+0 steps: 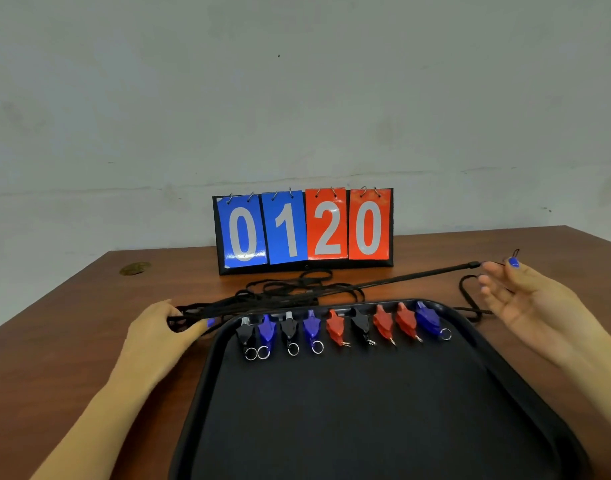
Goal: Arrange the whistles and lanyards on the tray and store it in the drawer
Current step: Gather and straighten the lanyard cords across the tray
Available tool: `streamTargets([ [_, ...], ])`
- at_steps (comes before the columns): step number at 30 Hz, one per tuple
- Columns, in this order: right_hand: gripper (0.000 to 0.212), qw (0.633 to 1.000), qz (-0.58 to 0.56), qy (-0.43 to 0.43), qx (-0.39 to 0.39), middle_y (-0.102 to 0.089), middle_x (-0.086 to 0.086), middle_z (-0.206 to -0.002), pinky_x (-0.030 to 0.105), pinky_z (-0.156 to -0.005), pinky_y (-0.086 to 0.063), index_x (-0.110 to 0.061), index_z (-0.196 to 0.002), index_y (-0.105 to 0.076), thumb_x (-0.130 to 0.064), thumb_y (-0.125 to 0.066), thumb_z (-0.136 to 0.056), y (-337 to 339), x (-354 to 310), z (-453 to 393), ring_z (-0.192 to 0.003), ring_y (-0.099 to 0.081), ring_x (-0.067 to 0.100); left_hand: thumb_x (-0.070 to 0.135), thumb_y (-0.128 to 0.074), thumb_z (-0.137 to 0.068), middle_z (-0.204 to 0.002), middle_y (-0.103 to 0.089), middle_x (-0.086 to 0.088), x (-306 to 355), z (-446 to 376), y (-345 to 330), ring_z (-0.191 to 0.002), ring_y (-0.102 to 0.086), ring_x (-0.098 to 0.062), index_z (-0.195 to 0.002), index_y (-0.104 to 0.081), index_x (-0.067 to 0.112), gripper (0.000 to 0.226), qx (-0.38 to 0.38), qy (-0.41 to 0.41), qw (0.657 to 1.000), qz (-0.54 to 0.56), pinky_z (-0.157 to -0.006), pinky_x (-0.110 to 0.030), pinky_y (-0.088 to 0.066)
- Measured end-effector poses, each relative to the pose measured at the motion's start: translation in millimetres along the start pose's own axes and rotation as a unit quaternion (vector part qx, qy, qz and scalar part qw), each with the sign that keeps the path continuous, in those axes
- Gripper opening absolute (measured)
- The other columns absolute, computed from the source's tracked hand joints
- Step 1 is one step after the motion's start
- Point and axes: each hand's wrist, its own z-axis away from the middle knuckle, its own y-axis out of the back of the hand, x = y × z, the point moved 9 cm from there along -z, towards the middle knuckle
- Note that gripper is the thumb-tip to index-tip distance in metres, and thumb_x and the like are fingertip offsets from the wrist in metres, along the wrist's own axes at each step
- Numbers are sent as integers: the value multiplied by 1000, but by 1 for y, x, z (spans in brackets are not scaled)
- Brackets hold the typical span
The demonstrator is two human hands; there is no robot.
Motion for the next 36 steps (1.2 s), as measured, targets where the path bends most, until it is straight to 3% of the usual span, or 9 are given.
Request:
streamTargets([
  [4,20,1000,7,-9,1,-72,-6,-62,18,-53,-56,-18,-79,-54,-16,-43,-96,-1,-1,4,-54,-67,5,63,-57,-75,-83,-51,-6,-10,-1,-6,-73,-51,-22,-75,-57,6,56,-44,24,998,-44,-61,-34,-40],
  [8,8,1000,-10,-2,5,-72,-6,-63,18,-51,-55,-19,-79,-54,-20,-52,-86,-4,-4,7,-55,-68,6,84,-31,-67,-124,-44,-21,-34,-9,-13,-116,-41,-38,-111,-59,4,95,-78,66,989,-104,-98,-47,-37],
  [13,8,1000,4,3,5,-72,-7,-63,18,-53,-56,-18,-80,-54,-21,-51,-86,-6,-5,10,-54,-68,5,41,-26,-97,-142,-22,-33,-44,-13,-11,-133,-14,-48,-143,-23,7,57,-68,77,977,-187,-107,-51,-22],
  [16,5,1000,15,4,-4,-73,-7,-66,18,-54,-56,-19,-80,-55,-24,-55,-78,-7,-4,10,-56,-68,5,43,-44,-92,-153,-3,-19,-41,-7,2,-134,-14,-43,-136,-37,15,53,-31,86,976,-196,-106,-51,-25],
  [19,17,1000,12,6,-8,-73,-7,-68,18,-53,-55,-20,-79,-54,-26,-62,-65,-9,-7,11,-57,-68,5,41,-54,-88,-147,-16,-16,-34,-4,13,-124,-26,-43,-127,-51,17,46,25,63,970,-235,-100,-52,-29],
  [23,54,1000,18,10,-11,-73,-7,-71,18,-53,-55,-21,-80,-55,-32,-75,-31,-7,-9,10,-58,-68,6,16,-63,-82,-127,-36,-21,-32,-4,25,-106,-39,-45,-116,-60,9,35,94,48,970,-220,-87,-52,-37],
  [27,56,1000,17,10,0,-73,-8,-73,19,-53,-55,-22,-82,-57,-33,-74,-30,-4,-9,9,-59,-68,5,1,-59,-77,-116,-48,-19,-20,-2,31,-100,-43,-41,-106,-66,9,31,119,14,971,-206,-83,-48,-38],
  [32,41,1000,18,8,-21,-73,-8,-74,19,-51,-55,-24,-75,-59,-33,-73,-37,-9,-7,12,-58,-68,6,9,-50,-84,-116,-56,11,39,17,21,-112,-41,-18,-107,-62,31,33,95,-136,983,-74,-87,-32,-20],
  [36,6,997,16,-2,-72,-73,-6,-80,19,-52,-55,-25,-69,-62,-25,-59,-74,-20,-5,16,-62,-68,8,43,-37,-76,-113,-37,43,91,47,-5,-107,-26,14,-114,-50,50,40,-8,-251,968,0,-90,-17,-10],
])
